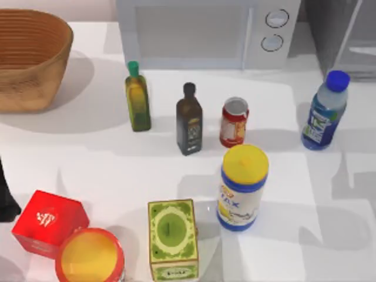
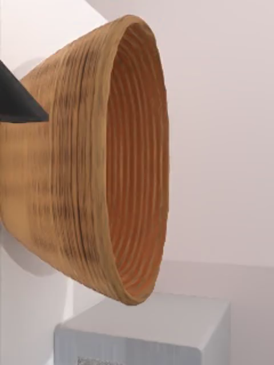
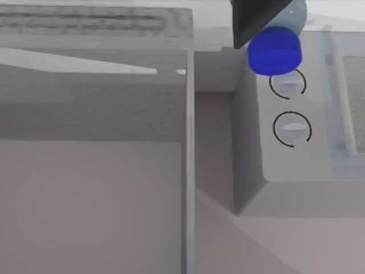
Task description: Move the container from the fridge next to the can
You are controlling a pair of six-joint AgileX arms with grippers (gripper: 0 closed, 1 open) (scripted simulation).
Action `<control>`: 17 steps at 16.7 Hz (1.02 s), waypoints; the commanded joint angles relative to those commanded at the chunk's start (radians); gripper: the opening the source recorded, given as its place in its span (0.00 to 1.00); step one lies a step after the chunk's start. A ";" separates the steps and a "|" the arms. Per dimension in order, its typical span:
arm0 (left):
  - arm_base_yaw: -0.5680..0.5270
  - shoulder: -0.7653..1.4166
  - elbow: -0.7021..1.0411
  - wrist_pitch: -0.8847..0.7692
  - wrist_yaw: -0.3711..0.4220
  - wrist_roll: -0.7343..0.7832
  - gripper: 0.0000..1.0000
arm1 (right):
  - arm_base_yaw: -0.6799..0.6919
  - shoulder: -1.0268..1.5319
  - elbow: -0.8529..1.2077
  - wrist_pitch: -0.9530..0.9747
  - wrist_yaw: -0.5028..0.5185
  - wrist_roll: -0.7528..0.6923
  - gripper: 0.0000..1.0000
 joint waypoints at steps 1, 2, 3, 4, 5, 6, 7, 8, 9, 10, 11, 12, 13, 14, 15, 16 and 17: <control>0.000 0.000 0.000 0.000 0.000 0.000 1.00 | -0.020 -0.082 -0.017 -0.069 -0.017 0.000 1.00; 0.000 0.000 0.000 0.000 0.000 0.000 1.00 | -0.038 -0.158 -0.033 -0.132 -0.033 0.001 1.00; 0.000 0.000 0.000 0.000 0.000 0.000 1.00 | -0.055 -0.226 -0.047 -0.190 -0.047 0.001 1.00; 0.000 0.000 0.000 0.000 0.000 0.000 1.00 | -0.069 -0.287 -0.059 -0.241 -0.060 0.001 1.00; 0.000 0.000 0.000 0.000 0.000 0.000 1.00 | -0.082 -0.338 -0.070 -0.284 -0.071 0.001 1.00; 0.000 0.000 0.000 0.000 0.000 0.000 1.00 | -0.091 -0.379 -0.078 -0.320 -0.080 0.001 1.00; 0.000 0.000 0.000 0.000 0.000 0.000 1.00 | -0.099 -0.409 -0.084 -0.347 -0.087 0.001 1.00; 0.000 0.000 0.000 0.000 0.000 0.000 1.00 | -0.104 -0.429 -0.088 -0.365 -0.092 0.001 1.00; 0.000 0.000 0.000 0.000 0.000 0.000 1.00 | -0.106 -0.438 -0.090 -0.373 -0.094 0.001 1.00; 0.000 0.000 0.000 0.000 0.000 0.000 1.00 | -0.106 -0.438 -0.090 -0.373 -0.094 0.001 1.00; 0.000 0.000 0.000 0.000 0.000 0.000 1.00 | -0.106 -0.438 -0.090 -0.373 -0.094 0.001 1.00; 0.000 0.000 0.000 0.000 0.000 0.000 1.00 | -0.106 -0.438 -0.090 -0.373 -0.094 0.001 1.00; 0.000 0.000 0.000 0.000 0.000 0.000 1.00 | -0.103 -0.435 -0.086 -0.371 -0.093 0.001 1.00; 0.000 0.000 0.000 0.000 0.000 0.000 1.00 | -0.103 -0.436 -0.086 -0.372 -0.093 0.001 1.00; 0.000 0.000 0.000 0.000 0.000 0.000 1.00 | -0.104 -0.446 -0.077 -0.384 -0.092 0.000 1.00; 0.000 0.000 0.000 0.000 0.000 0.000 1.00 | -0.105 -0.463 -0.062 -0.405 -0.091 0.000 1.00; 0.000 0.000 0.000 0.000 0.000 0.000 1.00 | -0.106 -0.487 -0.042 -0.437 -0.091 -0.001 1.00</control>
